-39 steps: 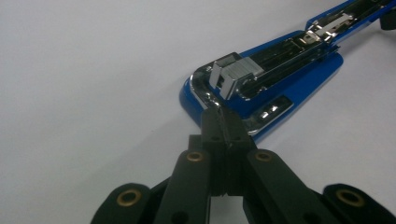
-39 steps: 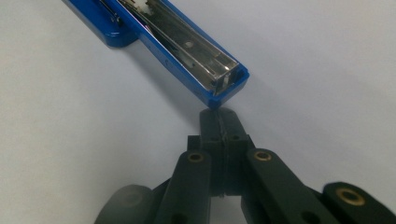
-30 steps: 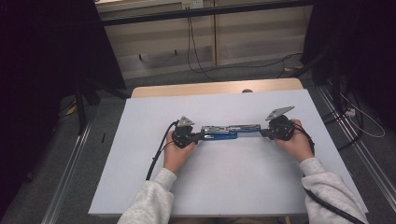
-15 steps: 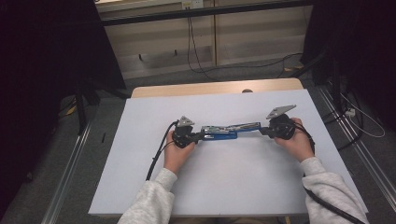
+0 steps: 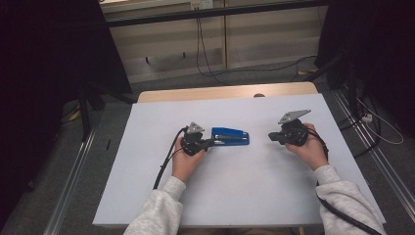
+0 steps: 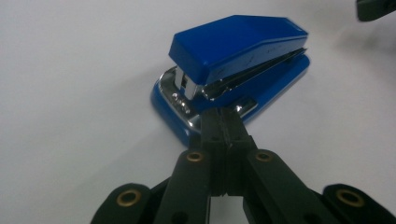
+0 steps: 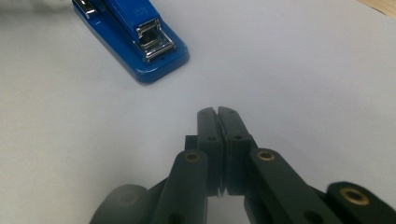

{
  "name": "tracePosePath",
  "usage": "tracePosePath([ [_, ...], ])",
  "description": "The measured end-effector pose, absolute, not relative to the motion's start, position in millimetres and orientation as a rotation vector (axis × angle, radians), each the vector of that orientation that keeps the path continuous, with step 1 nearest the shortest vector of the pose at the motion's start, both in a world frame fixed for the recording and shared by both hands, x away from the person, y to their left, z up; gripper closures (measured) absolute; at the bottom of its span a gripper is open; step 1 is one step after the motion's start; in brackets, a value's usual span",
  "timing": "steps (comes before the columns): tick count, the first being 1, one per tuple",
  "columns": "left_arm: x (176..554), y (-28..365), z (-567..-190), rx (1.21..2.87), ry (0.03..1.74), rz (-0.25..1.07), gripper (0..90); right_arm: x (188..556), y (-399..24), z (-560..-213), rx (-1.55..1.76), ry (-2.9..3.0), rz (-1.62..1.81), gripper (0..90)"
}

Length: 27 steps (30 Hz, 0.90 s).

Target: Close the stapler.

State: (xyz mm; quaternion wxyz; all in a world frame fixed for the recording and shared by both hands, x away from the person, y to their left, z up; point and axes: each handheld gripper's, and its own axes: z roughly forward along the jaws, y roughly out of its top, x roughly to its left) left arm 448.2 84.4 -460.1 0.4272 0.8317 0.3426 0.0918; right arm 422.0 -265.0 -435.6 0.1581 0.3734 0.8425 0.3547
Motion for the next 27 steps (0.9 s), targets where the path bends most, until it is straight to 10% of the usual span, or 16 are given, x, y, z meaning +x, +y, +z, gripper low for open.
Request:
tracePosePath([
  [9, 446, 86, -456, 2.058, 0.854, 0.229, 82.0, 419, -266, -435, 1.100, 2.401, 1.085, 73.2],
  [27, 434, 103, -433, 1.972, 0.812, 0.188, 32.9, 396, -259, -429, 1.150, 2.384, 1.168, 40.7],
])
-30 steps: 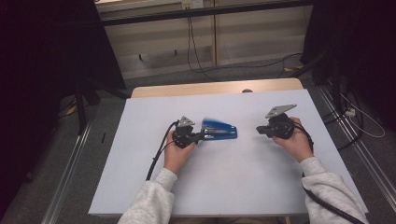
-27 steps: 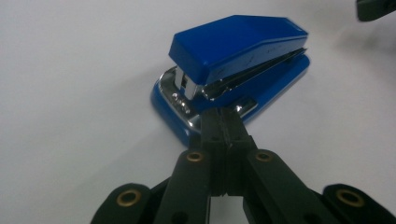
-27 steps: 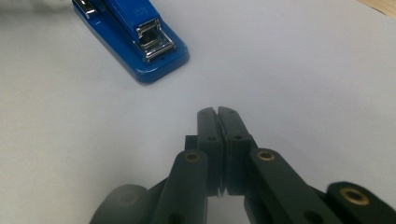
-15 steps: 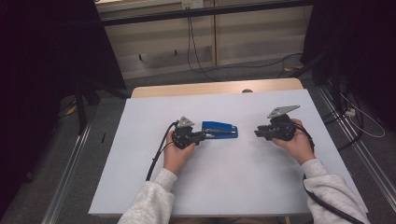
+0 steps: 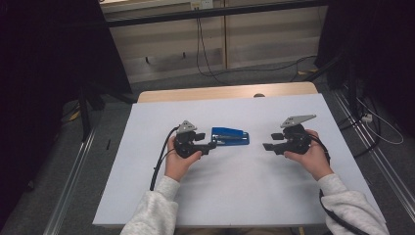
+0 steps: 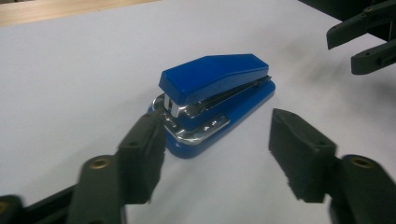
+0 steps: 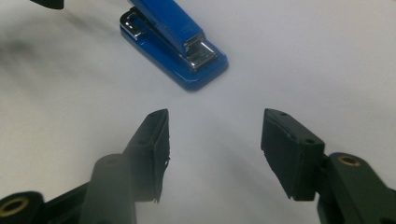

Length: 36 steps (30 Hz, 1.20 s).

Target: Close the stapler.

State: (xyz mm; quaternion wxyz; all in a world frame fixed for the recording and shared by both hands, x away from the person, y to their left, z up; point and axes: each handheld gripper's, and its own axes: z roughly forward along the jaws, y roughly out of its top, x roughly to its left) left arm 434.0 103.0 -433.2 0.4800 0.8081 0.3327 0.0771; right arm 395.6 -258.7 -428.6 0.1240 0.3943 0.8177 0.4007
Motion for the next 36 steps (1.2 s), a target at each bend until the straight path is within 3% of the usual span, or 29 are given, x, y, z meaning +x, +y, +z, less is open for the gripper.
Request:
tracePosePath([
  [6, 427, 111, -429, 1.964, 0.797, 0.182, 21.1, 383, -262, -426, 1.153, 2.373, 1.174, 34.2],
  [15, 415, 127, -421, 1.955, 0.783, 0.189, 13.5, 367, -262, -421, 1.135, 2.357, 1.161, 26.7],
  [36, 394, 164, -413, 1.924, 0.783, 0.243, 9.4, 334, -258, -424, 1.118, 2.415, 1.154, 18.3],
])
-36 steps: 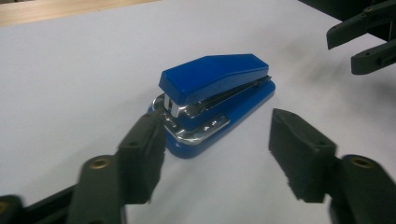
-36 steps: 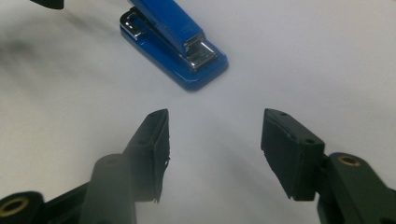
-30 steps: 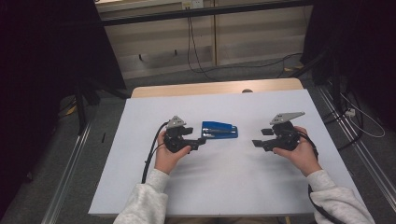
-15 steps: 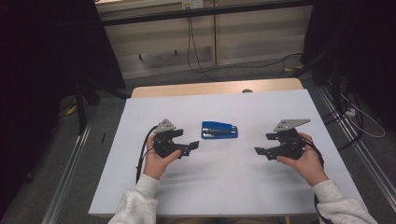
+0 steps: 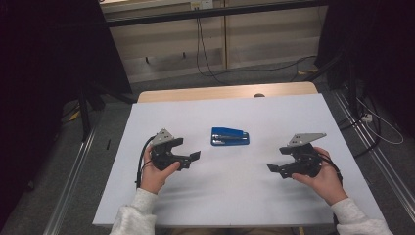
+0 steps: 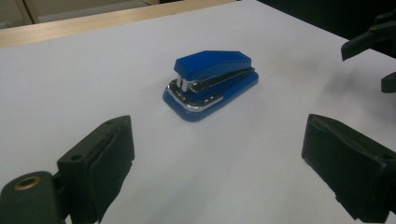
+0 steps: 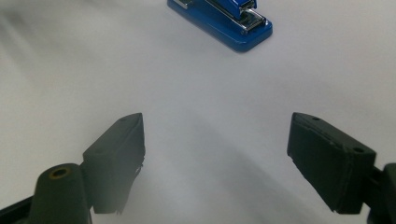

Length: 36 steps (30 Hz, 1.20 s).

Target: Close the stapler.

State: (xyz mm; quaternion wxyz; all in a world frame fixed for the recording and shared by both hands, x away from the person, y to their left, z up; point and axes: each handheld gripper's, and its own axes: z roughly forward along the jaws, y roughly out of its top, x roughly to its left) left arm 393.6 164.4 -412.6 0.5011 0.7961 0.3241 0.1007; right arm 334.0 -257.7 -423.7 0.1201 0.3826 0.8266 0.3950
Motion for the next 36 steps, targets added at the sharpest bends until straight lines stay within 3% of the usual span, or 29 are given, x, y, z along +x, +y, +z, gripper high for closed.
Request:
tracePosePath([
  [36, 362, 231, -417, 1.884, 0.865, 0.291, 8.8, 312, -271, -424, 1.128, 2.416, 1.151, 17.9],
])
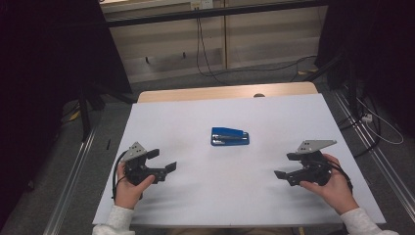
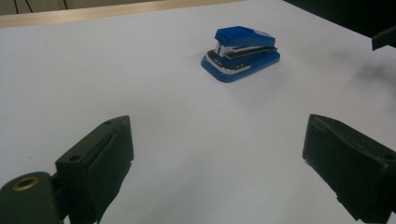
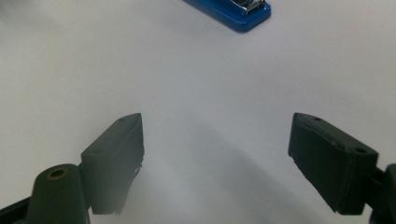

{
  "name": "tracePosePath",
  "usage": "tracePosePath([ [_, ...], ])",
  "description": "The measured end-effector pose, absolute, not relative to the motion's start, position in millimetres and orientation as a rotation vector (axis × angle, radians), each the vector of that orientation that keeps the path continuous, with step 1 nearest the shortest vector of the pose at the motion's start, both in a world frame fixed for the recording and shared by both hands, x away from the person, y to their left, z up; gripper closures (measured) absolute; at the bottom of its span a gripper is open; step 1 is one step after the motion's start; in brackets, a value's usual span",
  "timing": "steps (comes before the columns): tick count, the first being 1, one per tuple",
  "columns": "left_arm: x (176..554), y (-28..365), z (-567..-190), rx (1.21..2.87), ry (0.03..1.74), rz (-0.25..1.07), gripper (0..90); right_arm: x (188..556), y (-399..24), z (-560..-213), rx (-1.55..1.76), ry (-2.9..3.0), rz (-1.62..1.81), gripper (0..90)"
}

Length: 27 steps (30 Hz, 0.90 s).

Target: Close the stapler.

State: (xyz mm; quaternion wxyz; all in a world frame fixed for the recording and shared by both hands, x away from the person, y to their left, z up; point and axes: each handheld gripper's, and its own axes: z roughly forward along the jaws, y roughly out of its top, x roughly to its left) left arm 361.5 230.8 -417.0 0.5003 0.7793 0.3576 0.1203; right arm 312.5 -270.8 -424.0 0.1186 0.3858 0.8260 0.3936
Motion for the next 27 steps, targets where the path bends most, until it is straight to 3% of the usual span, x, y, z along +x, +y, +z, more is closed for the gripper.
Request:
tracePosePath([
  [27, 358, 244, -421, 1.882, 0.878, 0.295, 8.9, 312, -269, -424, 1.108, 2.426, 1.141, 17.9],
])
